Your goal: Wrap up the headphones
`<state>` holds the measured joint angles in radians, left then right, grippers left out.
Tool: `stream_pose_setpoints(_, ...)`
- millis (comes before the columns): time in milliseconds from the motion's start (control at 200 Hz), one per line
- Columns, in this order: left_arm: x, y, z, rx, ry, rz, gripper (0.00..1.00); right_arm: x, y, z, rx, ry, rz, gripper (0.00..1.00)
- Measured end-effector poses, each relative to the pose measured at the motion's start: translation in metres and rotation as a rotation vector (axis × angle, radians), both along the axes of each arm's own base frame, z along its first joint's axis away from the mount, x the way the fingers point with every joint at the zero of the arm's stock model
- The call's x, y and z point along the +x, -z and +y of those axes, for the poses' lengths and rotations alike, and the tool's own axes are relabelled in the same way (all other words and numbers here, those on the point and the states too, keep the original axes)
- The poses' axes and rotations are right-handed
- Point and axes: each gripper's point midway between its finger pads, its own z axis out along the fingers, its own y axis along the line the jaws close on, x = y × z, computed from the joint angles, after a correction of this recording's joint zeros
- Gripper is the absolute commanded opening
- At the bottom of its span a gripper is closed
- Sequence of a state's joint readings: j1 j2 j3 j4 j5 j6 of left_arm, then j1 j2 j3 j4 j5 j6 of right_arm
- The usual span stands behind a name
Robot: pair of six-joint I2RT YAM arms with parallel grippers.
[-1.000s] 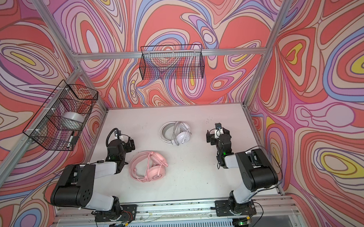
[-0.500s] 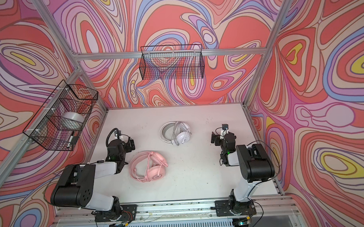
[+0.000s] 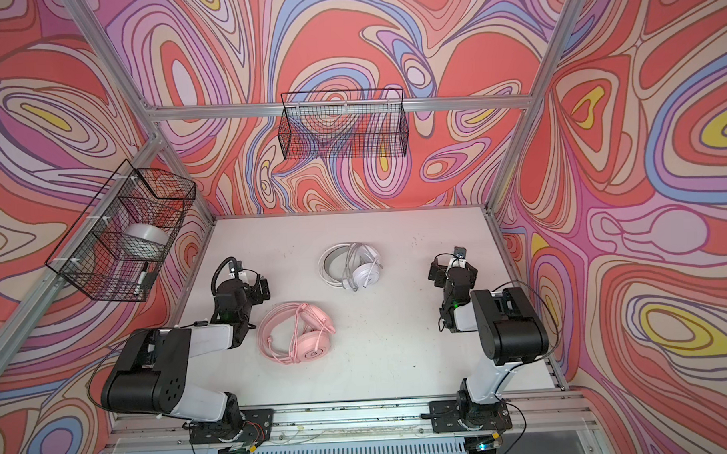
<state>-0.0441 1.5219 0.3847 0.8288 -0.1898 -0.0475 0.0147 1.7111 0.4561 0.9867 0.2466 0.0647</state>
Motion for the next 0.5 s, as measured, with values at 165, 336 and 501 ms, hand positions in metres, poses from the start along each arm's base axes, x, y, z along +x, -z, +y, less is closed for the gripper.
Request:
stream_pose_setpoints(165, 0.0, 0.004, -0.006, 0.003, 0.041, 0.004, 1.0, 0.0, -0.001, 0.0, 0.0, 0.002, -0.003, 0.99)
stream_pose_setpoints(336, 0.0, 0.004, -0.01, 0.001, 0.064, 0.005, 1.0, 0.0, -0.001, -0.001, 0.0, 0.004, -0.005, 0.98)
stream_pose_setpoints(501, 0.001, 0.004, -0.011, 0.002, 0.07, 0.005, 1.0, 0.0, -0.001, -0.001, 0.0, 0.005, -0.006, 0.99)
